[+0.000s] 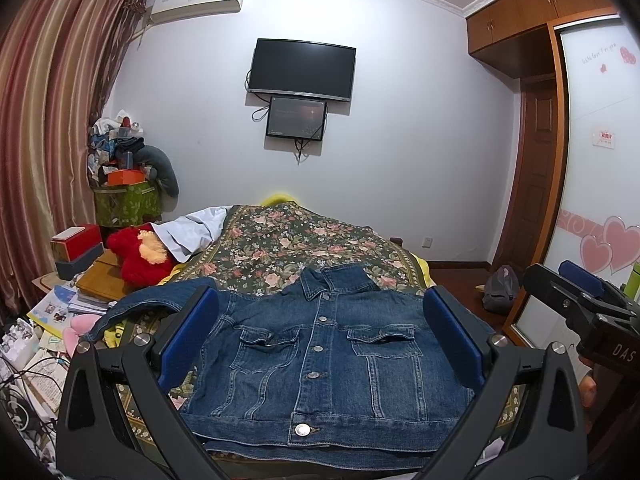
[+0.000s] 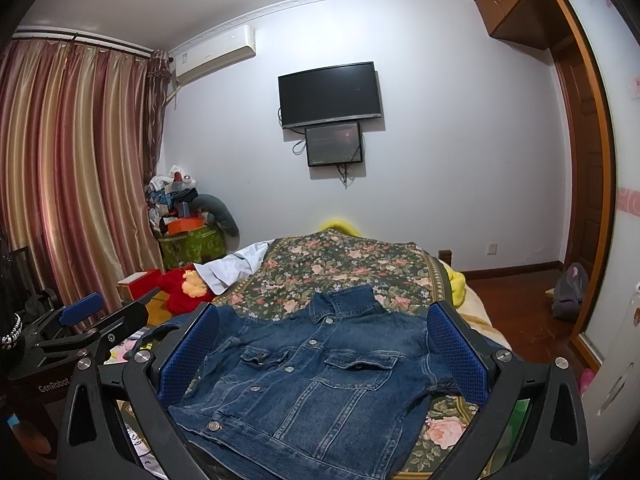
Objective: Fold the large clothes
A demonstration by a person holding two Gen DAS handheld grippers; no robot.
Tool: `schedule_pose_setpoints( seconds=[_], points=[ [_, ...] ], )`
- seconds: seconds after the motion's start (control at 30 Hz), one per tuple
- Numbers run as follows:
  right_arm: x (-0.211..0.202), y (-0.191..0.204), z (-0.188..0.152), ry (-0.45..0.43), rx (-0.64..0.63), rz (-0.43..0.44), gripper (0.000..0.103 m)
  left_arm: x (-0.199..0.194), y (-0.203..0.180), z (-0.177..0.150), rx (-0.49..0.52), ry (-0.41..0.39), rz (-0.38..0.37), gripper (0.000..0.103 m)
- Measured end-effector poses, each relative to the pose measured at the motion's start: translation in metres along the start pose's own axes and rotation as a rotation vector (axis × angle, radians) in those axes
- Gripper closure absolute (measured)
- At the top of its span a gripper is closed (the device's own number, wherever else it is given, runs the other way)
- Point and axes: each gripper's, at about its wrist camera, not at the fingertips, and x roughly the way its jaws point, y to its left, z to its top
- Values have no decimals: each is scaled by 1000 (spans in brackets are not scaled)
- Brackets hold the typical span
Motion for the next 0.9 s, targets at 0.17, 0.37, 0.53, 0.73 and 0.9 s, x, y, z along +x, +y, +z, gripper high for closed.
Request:
schedule_pose_setpoints(
  seconds=[0.17, 0.37, 0.53, 0.73, 0.9],
  points=[
    [0, 0, 0, 2, 0, -1, 0, 0, 2, 0, -6, 3, -1, 0],
    [0, 0, 1, 3, 0, -4, 0, 5, 3, 2, -4, 7, -5, 0],
    [8, 1, 7, -6, -10, -9, 0, 11, 10, 6, -8, 6, 0, 0],
    [41, 7, 17, 12, -11, 22, 0, 41, 46, 13, -60, 49, 5, 0],
    [91, 13, 18, 78, -12, 28, 0, 82, 92, 16, -119, 112, 72, 0]
  ],
)
